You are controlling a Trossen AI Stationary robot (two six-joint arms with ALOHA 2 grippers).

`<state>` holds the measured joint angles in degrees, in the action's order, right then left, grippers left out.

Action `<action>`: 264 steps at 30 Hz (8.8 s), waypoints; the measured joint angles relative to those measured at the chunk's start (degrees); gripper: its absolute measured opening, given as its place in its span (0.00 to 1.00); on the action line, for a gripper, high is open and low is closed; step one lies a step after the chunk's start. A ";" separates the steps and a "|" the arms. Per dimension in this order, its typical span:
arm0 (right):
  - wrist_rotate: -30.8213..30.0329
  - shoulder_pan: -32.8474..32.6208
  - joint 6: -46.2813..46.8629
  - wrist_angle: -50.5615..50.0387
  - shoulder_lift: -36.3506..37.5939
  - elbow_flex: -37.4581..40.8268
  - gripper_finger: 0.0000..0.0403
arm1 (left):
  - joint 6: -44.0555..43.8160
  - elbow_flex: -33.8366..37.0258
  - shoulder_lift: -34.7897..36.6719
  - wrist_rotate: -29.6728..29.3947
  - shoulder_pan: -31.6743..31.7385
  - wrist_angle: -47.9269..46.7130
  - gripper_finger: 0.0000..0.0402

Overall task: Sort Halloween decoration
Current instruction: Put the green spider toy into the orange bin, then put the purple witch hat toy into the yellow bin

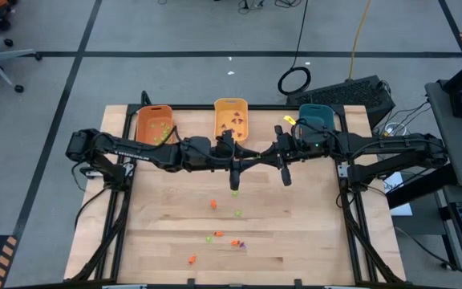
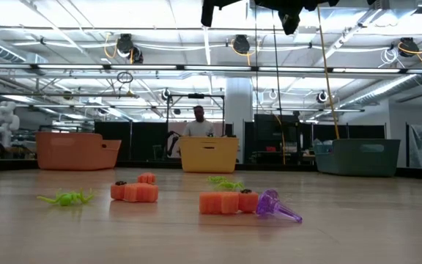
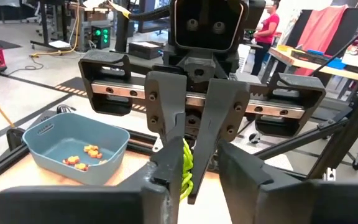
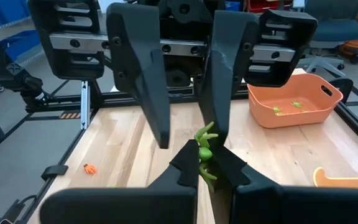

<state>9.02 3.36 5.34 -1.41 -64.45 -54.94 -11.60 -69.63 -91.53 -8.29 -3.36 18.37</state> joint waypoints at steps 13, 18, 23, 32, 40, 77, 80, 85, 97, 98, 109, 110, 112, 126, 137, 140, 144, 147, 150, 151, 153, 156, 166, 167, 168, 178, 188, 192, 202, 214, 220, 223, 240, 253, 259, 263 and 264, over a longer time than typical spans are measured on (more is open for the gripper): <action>0.04 -0.02 -0.02 -0.36 0.00 -0.02 0.00 | 0.03 0.02 0.08 0.00 0.34 -1.77 0.01; 0.00 -0.02 0.15 -0.46 0.00 -0.02 0.00 | -0.09 0.02 0.09 0.13 1.07 -2.19 0.01; -0.35 0.00 3.69 -0.34 0.00 -0.02 0.04 | -1.22 0.02 0.09 1.28 1.93 -2.25 0.00; -0.22 -0.02 5.07 -1.67 0.00 -0.09 0.30 | -4.66 0.04 0.14 3.39 3.52 -2.91 0.00; -1.69 0.02 7.49 -9.54 0.07 -0.09 0.47 | -4.66 0.09 2.88 3.78 4.87 -3.95 0.00; -1.29 0.02 11.15 -14.36 0.04 -0.09 0.51 | -1.96 0.07 30.28 -5.68 32.36 -79.31 0.00; -1.29 0.02 11.15 -14.36 0.04 -0.09 0.51 | -1.10 0.88 30.96 -5.53 37.03 -81.15 0.00; -1.29 0.02 11.15 -14.34 0.04 -0.09 0.51 | -1.57 5.81 31.23 -3.72 43.13 -81.83 0.00; -1.25 0.02 15.16 -14.88 0.02 -0.09 0.51 | -5.97 19.81 28.90 -3.74 49.77 -72.00 0.00; -1.25 0.02 15.08 -14.84 0.02 -0.09 0.51 | -5.95 20.58 28.75 -4.01 50.14 -70.64 0.00; -1.27 0.02 15.02 -14.82 0.02 -0.07 0.51 | -6.12 24.57 25.24 -6.74 53.07 -64.83 0.02; -1.27 0.02 15.02 -14.82 0.02 -0.07 0.51 | -6.12 24.57 25.16 -6.84 53.07 -64.63 0.03; -1.27 0.02 14.99 -14.82 0.02 -0.07 0.51 | -6.10 24.57 25.14 -6.84 53.05 -63.38 0.07; -1.51 0.04 16.17 -14.78 0.02 -0.07 0.51 | -11.39 21.42 27.00 1.79 52.67 -64.41 0.31; -1.51 0.04 23.86 -14.78 0.02 -0.07 0.51 | -16.56 16.46 34.57 15.21 43.52 -58.99 0.31; -1.51 -0.03 27.86 -14.78 0.02 -0.07 0.51 | -18.31 16.46 36.38 15.19 38.68 -57.02 0.31; -1.50 -0.98 31.70 -14.78 0.02 -0.07 0.51 | -20.81 16.44 37.81 15.08 31.52 -54.29 0.31; -1.25 -2.02 31.91 -14.73 0.02 -0.07 0.51 | -22.54 16.42 38.41 13.73 25.68 -51.69 0.31; -1.20 -3.18 36.49 -14.01 0.02 -0.07 0.51 | -24.08 16.41 38.49 10.98 19.26 -48.45 0.31; -1.23 -3.48 38.41 -13.69 0.02 -0.07 0.51 | -24.12 16.41 38.49 9.76 17.08 -47.22 0.31; -1.49 -4.01 39.88 -13.41 0.02 -0.07 0.51 | -24.13 16.41 38.34 6.96 12.57 -44.10 0.29; -1.49 -4.94 38.09 -13.46 0.02 -0.07 0.51 | -24.13 16.41 37.77 2.09 6.37 -39.29 0.25; -2.48 -13.29 40.40 -13.91 -0.09 -0.07 0.51 | -27.11 15.51 33.60 -4.38 -6.05 -32.49 0.16; -3.36 -14.50 40.65 -13.92 -0.21 -0.07 0.51 | -27.12 15.07 32.91 -4.49 -7.05 -32.61 0.16; -4.45 -15.77 40.81 -13.92 -0.30 -0.07 0.51 | -27.12 14.60 32.04 -4.79 -7.96 -32.69 0.16; -14.63 -28.51 48.34 -13.83 -3.07 0.02 0.51 | -27.12 7.99 22.00 -5.97 -14.55 -33.28 0.16; -18.15 -37.15 56.27 -13.00 -11.03 0.02 0.51 | -31.35 1.96 15.58 -6.92 -21.00 -39.36 0.16; -18.20 -39.66 62.52 -12.26 -13.12 0.02 0.51 | -33.31 1.68 15.39 -7.48 -23.24 -41.01 0.16; -23.61 -43.06 74.23 -6.24 -14.45 -0.04 0.51 | -33.11 1.66 15.41 -8.98 -27.22 -48.43 0.16; -28.69 -42.21 70.57 -3.87 -19.16 -0.93 0.51 | -34.19 1.66 15.41 -9.88 -29.59 -58.99 0.16; -28.54 -42.07 60.18 -3.76 -28.80 -6.46 0.51 | -34.53 1.66 15.41 -9.99 -30.64 -59.89 0.16; -28.53 -42.07 54.88 -4.00 -33.78 -9.59 0.51 | -34.45 1.66 15.41 -10.37 -30.80 -59.87 0.16; -28.74 -40.66 53.46 -5.40 -50.82 -18.54 0.50 | -34.45 1.68 15.41 -10.67 -30.80 -60.02 0.16; -28.50 -38.88 44.38 -8.10 -50.77 -18.60 0.35 | -34.60 1.68 15.43 -10.67 -30.80 -59.87 0.16; -28.46 -38.54 39.14 -8.60 -50.77 -18.60 0.35 | -34.55 1.68 15.43 -11.54 -30.80 -59.89 0.16; -28.46 -38.04 35.47 -8.66 -50.77 -18.60 0.34 | -34.40 1.70 15.43 -11.61 -30.80 -59.89 0.16; -28.42 -37.87 34.63 -8.62 -50.77 -18.60 0.34 | -34.38 1.70 15.43 -11.64 -30.80 -59.91 0.16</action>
<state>-19.41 -34.51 39.97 -10.03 -115.22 -73.54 -45.98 -67.92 -76.09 -19.93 -34.15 -41.54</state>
